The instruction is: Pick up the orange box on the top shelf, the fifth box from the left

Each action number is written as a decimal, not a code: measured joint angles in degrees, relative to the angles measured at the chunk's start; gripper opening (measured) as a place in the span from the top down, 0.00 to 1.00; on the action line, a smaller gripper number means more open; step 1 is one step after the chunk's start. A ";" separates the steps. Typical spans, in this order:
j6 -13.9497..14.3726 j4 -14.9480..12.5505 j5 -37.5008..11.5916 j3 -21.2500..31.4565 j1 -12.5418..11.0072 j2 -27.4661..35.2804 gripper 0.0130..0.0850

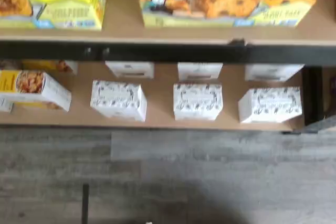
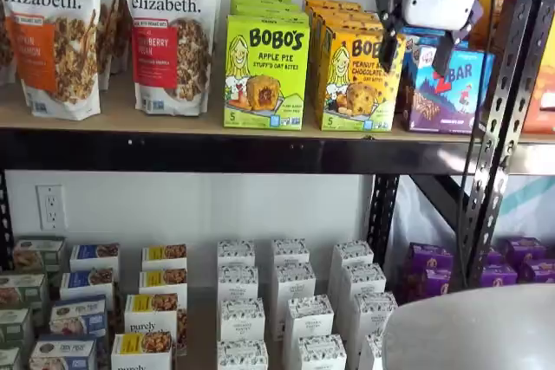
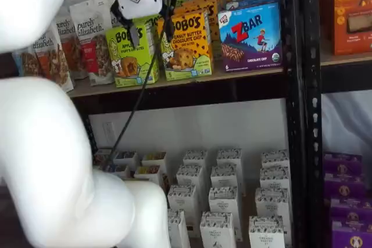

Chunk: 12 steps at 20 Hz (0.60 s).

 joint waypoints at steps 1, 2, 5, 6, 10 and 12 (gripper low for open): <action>-0.29 -0.02 -0.78 -0.43 -0.29 0.72 0.00; -0.63 0.05 -1.62 -0.91 -0.65 1.52 0.00; -1.65 0.49 -3.74 -2.37 -1.71 3.74 0.00; -1.98 0.66 -4.16 -2.95 -2.05 4.53 0.00; -3.26 1.36 -4.97 -5.76 -3.39 8.12 0.00; -3.53 1.27 -5.43 -6.98 -3.63 9.57 0.00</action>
